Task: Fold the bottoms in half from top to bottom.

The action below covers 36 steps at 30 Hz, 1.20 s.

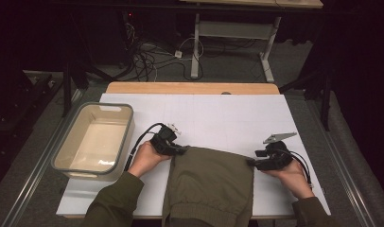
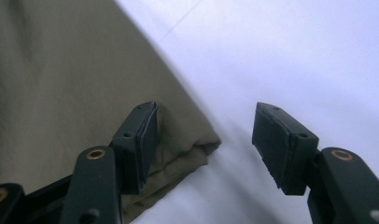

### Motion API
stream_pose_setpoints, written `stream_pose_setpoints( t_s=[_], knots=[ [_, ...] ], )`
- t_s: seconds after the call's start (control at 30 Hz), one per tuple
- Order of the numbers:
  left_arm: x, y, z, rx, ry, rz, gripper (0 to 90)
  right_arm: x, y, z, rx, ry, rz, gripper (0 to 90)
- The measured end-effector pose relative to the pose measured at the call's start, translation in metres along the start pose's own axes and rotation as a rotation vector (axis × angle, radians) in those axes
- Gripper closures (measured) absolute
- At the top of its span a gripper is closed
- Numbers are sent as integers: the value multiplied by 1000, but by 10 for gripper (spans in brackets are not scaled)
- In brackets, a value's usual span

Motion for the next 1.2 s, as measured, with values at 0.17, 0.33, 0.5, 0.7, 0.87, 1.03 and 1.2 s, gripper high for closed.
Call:
stream_pose_setpoints(
  t_s=[0.17,0.33,0.5,0.7,0.87,1.03,1.2],
  knots=[
    [0,0,0,2,1,2,787,-2,-6,3,-12,7,0,453],
    [0,0,1,4,1,1,787,-9,-7,5,-14,38,-16,605],
    [0,0,0,4,2,-1,787,-13,-7,7,-16,44,-10,726],
    [2,0,0,4,-10,-20,789,-20,-7,7,-18,66,3,828],
    [4,2,-1,21,-10,-39,819,-22,-4,5,-13,96,28,839],
    [2,13,-2,76,2,-67,826,-17,3,-4,20,96,25,841],
    [-6,24,-7,132,18,-96,825,-10,7,-19,67,88,38,841]
  ],
)
Point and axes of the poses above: each handheld gripper's, and its own axes: y roughly backward along the jaws, z roughly out of its underside, x roughly to its right, the point moved 2 cm from there along -y, roughly forward along the jaws, and after that the axes turned 6 degrees about -x, right-handed, at the moved point
